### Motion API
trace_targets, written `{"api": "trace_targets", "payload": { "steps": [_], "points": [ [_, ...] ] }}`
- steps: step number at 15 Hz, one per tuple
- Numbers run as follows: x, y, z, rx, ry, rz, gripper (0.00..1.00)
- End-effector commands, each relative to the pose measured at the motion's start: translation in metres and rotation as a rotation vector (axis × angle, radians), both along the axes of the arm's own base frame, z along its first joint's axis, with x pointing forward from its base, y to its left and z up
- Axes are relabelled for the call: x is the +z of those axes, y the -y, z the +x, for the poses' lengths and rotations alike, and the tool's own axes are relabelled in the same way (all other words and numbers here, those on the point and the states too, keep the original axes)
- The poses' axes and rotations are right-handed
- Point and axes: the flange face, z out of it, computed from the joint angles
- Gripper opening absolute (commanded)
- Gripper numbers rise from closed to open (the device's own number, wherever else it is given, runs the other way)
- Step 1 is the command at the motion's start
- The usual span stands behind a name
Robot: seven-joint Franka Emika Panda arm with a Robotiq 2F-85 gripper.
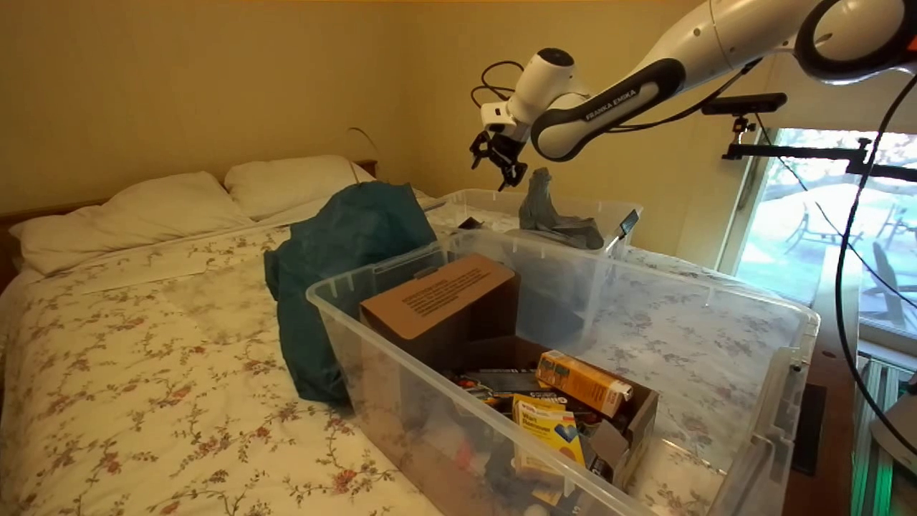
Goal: Move the black item in a white package from the tote on the right to the one on the left
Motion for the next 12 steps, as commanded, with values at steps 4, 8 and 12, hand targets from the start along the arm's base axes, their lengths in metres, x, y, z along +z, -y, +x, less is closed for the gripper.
{"api": "trace_targets", "payload": {
  "steps": [4, 8, 12],
  "points": [
    [-0.059, -0.002, 0.012, -0.04, -0.104, 0.057, 1.0],
    [-0.09, -0.015, 0.015, -0.04, -0.139, 0.112, 1.0],
    [-0.085, -0.025, 0.03, -0.027, -0.059, 0.123, 1.0]
  ]
}}
